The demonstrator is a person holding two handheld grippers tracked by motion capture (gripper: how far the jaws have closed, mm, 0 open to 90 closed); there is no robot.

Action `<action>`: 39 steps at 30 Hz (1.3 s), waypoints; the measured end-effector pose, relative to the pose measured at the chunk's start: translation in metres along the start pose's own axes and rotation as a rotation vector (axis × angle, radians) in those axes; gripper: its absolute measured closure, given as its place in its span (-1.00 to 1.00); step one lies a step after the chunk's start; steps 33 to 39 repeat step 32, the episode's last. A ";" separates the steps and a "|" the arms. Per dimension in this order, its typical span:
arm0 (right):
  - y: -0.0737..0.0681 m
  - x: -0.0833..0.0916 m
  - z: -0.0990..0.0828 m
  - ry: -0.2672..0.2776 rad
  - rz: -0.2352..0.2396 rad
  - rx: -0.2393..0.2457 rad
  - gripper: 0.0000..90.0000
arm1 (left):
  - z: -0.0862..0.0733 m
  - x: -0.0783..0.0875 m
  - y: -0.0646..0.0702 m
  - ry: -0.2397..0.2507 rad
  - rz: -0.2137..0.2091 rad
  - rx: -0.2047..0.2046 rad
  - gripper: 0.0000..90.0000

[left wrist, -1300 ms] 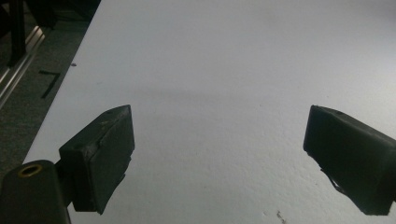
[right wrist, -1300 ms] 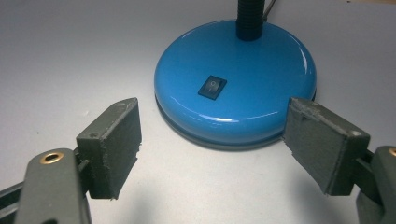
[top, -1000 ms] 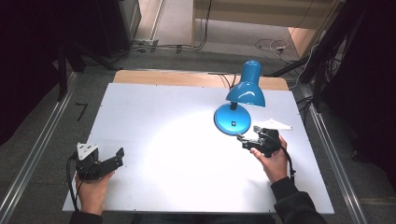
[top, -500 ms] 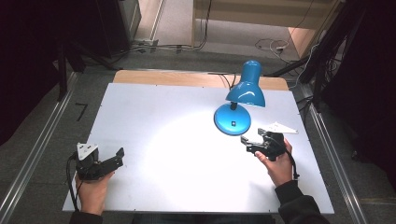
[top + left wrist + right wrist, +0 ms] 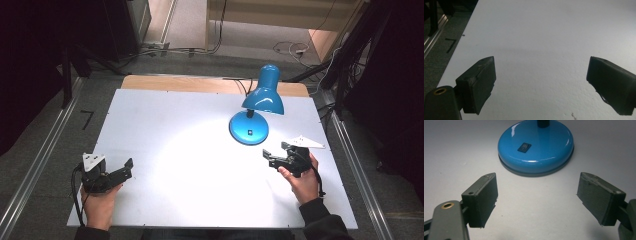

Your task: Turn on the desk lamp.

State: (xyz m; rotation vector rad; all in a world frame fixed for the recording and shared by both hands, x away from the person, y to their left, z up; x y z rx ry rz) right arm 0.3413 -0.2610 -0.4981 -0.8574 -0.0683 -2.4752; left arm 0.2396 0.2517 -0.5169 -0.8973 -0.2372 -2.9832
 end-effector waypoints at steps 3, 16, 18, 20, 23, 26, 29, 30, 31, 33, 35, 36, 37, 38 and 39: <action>0.002 0.003 -0.002 0.003 -0.002 -0.004 -0.66 | 0.000 0.000 0.000 -0.001 -0.001 -0.001 -0.80; 0.015 0.027 -0.019 0.006 -0.037 -0.004 -0.66 | 0.000 0.001 0.000 0.003 0.001 0.004 -0.80; 0.017 0.030 -0.021 0.008 -0.045 0.001 -0.66 | 0.000 0.001 0.000 0.003 0.001 0.002 -0.80; 0.022 0.036 -0.024 0.012 -0.054 -0.010 -0.66 | 0.000 0.001 0.000 0.001 0.000 -0.002 -0.80; 0.030 0.045 -0.029 0.020 -0.069 -0.026 -0.66 | 0.000 0.001 0.001 0.002 -0.002 -0.004 -0.79; 0.037 0.053 -0.036 0.013 -0.092 -0.036 -0.66 | 0.000 0.001 0.001 0.002 -0.002 -0.003 -0.80; 0.046 0.064 -0.041 0.022 -0.114 -0.057 -0.66 | 0.000 0.001 0.001 0.002 0.000 -0.001 -0.80; 0.049 0.067 -0.043 0.024 -0.121 -0.066 -0.66 | 0.000 0.001 0.001 0.001 0.001 -0.003 -0.80; 0.052 0.070 -0.045 0.024 -0.132 -0.074 -0.66 | 0.000 0.001 0.001 0.000 0.000 -0.003 -0.80; 0.056 0.072 -0.047 0.024 -0.140 -0.081 -0.66 | 0.000 0.001 0.001 0.000 0.001 -0.003 -0.80; 0.056 0.072 -0.047 0.024 -0.140 -0.081 -0.66 | 0.000 0.001 0.001 0.000 0.001 -0.003 -0.80; 0.056 0.072 -0.047 0.024 -0.140 -0.081 -0.66 | 0.000 0.001 0.001 0.000 0.001 -0.003 -0.80; 0.056 0.072 -0.047 0.024 -0.140 -0.081 -0.66 | 0.000 0.001 0.001 0.000 0.001 -0.003 -0.80; 0.056 0.072 -0.047 0.024 -0.140 -0.081 -0.66 | 0.000 0.001 0.001 0.000 0.001 -0.003 -0.80; 0.056 0.072 -0.047 0.024 -0.140 -0.081 -0.66 | 0.000 0.001 0.001 0.000 0.001 -0.003 -0.80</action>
Point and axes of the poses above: each handheld gripper's, and its own axes: x roughly backward along the jaws, z roughly out of its top, y roughly to its right, the point moved 3 cm from there along -x, roughly forward along the jaws, and after that the axes turned 2 degrees about z, right-handed, at the moved point
